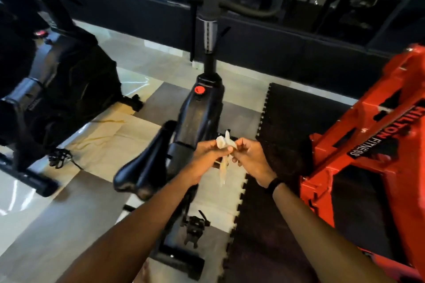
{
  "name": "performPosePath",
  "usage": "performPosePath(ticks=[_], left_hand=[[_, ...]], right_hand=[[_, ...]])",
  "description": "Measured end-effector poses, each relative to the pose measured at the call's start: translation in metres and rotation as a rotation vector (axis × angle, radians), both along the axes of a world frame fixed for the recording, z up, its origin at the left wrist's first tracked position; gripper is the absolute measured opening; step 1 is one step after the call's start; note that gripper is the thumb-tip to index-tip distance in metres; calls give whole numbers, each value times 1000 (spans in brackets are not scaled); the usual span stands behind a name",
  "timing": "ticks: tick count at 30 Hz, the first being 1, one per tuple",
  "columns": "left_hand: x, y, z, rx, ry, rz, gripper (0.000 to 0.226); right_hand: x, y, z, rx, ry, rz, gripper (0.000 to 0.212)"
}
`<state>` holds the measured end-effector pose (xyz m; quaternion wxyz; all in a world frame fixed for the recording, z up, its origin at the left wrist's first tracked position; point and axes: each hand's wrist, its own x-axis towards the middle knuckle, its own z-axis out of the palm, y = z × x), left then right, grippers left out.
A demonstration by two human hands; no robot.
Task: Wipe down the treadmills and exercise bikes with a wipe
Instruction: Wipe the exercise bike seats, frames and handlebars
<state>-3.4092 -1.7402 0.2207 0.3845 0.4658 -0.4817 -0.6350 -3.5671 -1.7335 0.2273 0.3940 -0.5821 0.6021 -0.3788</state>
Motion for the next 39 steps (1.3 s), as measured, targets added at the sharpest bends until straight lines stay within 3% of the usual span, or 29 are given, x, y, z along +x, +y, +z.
performPosePath(ticks=[3, 10, 16, 17, 21, 23, 26, 27, 29, 30, 32, 34, 37, 39], left_hand=[[-57, 6, 3, 39, 24, 45, 9], [-117, -7, 28, 134, 170, 206, 12], [-135, -48, 36, 159, 309, 123, 21], [-137, -53, 36, 162, 337, 82, 24], [-151, -87, 33, 162, 329, 90, 33], [-156, -114, 28, 152, 343, 169, 34], [-153, -162, 29, 167, 402, 286, 35], [-151, -175, 33, 188, 388, 327, 36], [-146, -203, 39, 182, 335, 355, 27], [-144, -213, 44, 179, 305, 345, 22], [-141, -240, 54, 148, 276, 263, 23], [-142, -259, 64, 154, 305, 170, 37], [-143, -280, 71, 157, 406, 55, 54], [-144, -291, 74, 109, 354, -21, 52]], right_hand=[[-67, 10, 13, 68, -89, -57, 3], [-140, -3, 46, 128, -44, 34, 29], [-153, -35, 57, 152, -158, 41, 3], [-154, -40, 59, 155, -154, 59, 7], [-173, -89, 73, 90, 144, 125, 23], [-180, -116, 90, 5, 96, 263, 16], [-183, -159, 116, -28, -84, 304, 11], [-183, -175, 121, 20, 38, 250, 9], [-176, -209, 124, 73, 504, 273, 3], [-169, -221, 131, 24, 587, 217, 14], [-152, -243, 147, -151, 412, 281, 26], [-141, -265, 157, -228, 273, 268, 19], [-144, -293, 157, -172, 394, 174, 16], [-151, -307, 155, -188, 291, 171, 16]])
